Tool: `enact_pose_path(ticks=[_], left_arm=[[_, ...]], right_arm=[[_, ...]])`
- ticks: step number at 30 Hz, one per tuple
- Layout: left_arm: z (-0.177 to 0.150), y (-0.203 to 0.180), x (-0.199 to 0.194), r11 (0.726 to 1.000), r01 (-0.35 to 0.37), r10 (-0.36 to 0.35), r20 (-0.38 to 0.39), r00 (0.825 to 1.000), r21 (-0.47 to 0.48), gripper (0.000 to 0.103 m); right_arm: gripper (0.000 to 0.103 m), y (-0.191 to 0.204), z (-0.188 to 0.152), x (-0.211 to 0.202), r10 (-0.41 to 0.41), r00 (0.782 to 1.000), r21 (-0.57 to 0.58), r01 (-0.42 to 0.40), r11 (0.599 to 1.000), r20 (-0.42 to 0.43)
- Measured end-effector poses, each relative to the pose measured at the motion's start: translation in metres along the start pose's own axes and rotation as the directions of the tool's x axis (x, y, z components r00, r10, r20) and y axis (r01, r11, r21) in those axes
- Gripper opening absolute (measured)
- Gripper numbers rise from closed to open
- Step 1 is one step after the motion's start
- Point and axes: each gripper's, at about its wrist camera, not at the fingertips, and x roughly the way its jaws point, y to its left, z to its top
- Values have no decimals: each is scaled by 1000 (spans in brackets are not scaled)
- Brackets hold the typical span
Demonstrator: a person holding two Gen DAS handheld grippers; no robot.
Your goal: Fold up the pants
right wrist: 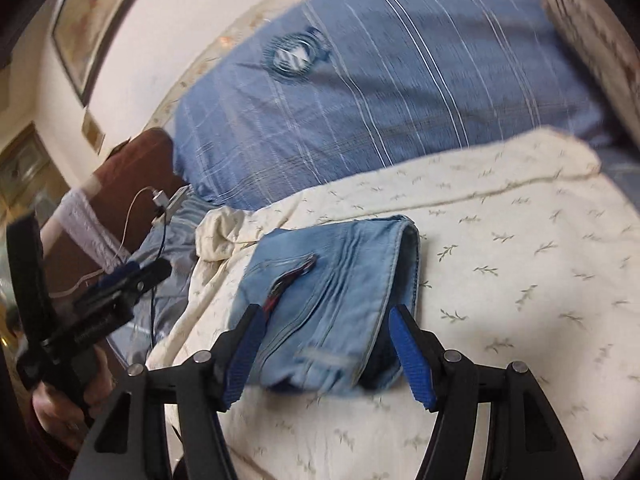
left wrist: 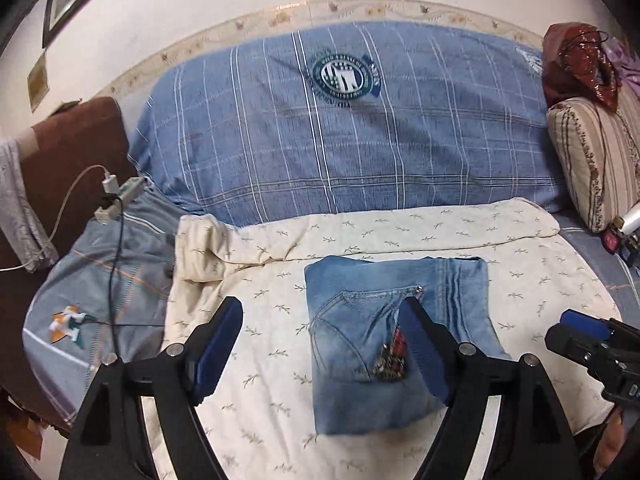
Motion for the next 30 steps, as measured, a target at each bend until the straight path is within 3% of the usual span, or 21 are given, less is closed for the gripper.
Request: enact_pose_path(ticks=[4, 6, 11, 15, 30], left_arm=[[-5, 1, -26, 1000, -4, 4, 18, 1000, -4, 82], [-8, 0, -37, 1000, -5, 6, 30, 1000, -6, 92], [-15, -2, -59, 1000, -26, 26, 71, 997, -3, 93], [-20, -3, -68, 998, -56, 54, 96, 994, 22, 99], [-32, 24, -70, 998, -28, 32, 59, 998, -64, 99]], right_arm=[[68, 20, -7, -31, -11, 999, -28, 12, 1000, 37], [69, 27, -10, -42, -13, 999, -37, 15, 999, 53], [70, 42, -16, -66, -30, 995, -63, 36, 997, 91], [70, 54, -21, -70, -64, 992, -104, 75, 992, 107], [70, 87, -30, -67, -95, 983, -178, 122, 976, 155]])
